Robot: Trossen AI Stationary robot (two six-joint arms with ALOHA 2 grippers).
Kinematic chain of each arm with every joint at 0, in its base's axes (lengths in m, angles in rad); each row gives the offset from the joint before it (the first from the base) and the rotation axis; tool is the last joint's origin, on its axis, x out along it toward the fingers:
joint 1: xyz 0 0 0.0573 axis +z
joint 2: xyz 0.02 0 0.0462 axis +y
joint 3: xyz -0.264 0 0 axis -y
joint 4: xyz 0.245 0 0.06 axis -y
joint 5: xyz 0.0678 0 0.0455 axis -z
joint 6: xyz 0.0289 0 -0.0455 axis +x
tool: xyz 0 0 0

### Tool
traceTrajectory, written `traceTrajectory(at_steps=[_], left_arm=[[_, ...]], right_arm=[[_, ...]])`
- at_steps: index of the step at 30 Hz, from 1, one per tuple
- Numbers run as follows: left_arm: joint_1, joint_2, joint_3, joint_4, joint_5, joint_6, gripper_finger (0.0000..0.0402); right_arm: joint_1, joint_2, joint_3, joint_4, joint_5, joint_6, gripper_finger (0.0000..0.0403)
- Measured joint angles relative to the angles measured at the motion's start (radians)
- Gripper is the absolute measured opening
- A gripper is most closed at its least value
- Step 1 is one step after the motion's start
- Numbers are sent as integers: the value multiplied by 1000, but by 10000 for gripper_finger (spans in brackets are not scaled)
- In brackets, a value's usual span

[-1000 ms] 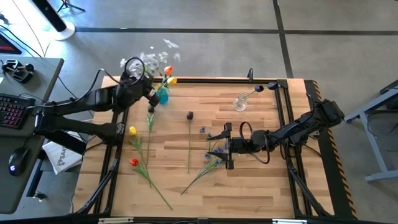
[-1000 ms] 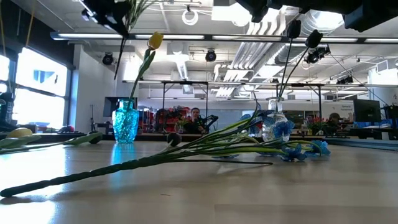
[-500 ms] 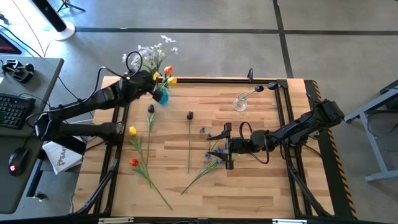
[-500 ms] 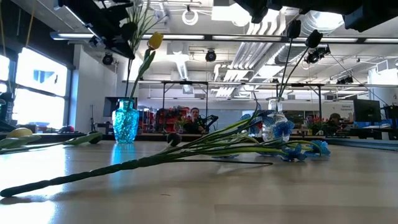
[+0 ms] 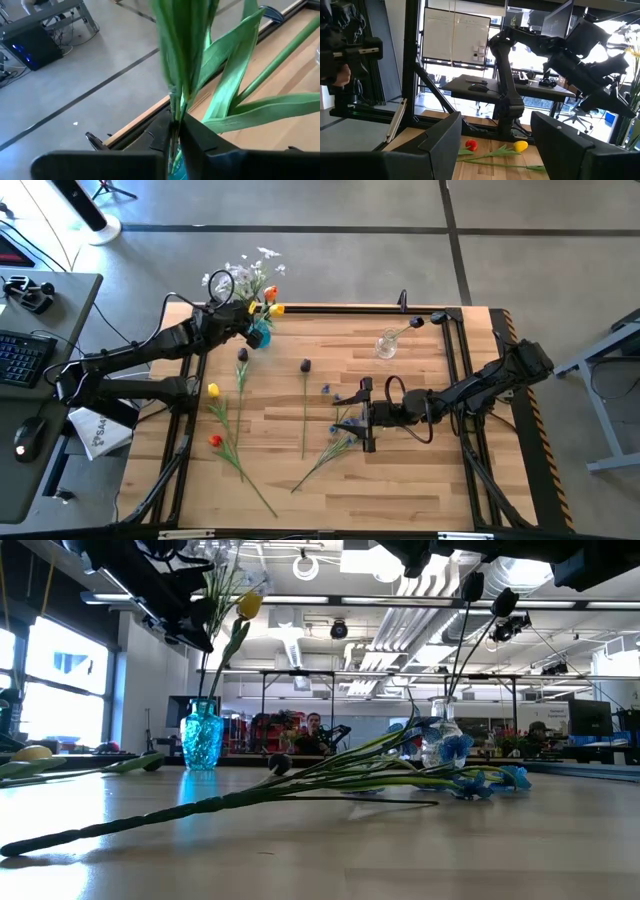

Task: Sort flowers into vase by color
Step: Put the white flowers into the blue vase, then put the black flower into the transparent vase

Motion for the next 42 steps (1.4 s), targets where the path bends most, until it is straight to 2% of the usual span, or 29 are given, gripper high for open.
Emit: traceTrajectory(at_steps=[7,13,18,23,28,33,38,42], left_arm=[[0,0,1,-18,53,35,121],[0,0,77,-191,63,18,190],[0,0,198,-388,76,-10,212],[-3,0,312,-571,90,-63,213],[-28,0,401,-739,91,-179,213],[-144,0,419,-819,173,-300,212],[-367,0,375,-842,203,-459,196],[-567,1,313,-841,169,-643,180]], right_arm=[[0,0,0,0,0,0,236],[0,0,0,0,0,5,236],[0,0,0,0,0,5,236],[0,0,0,0,0,5,236],[0,0,0,0,0,5,236],[0,0,0,-6,0,5,236],[0,0,0,-64,1,38,236],[5,0,0,-172,29,117,236]])
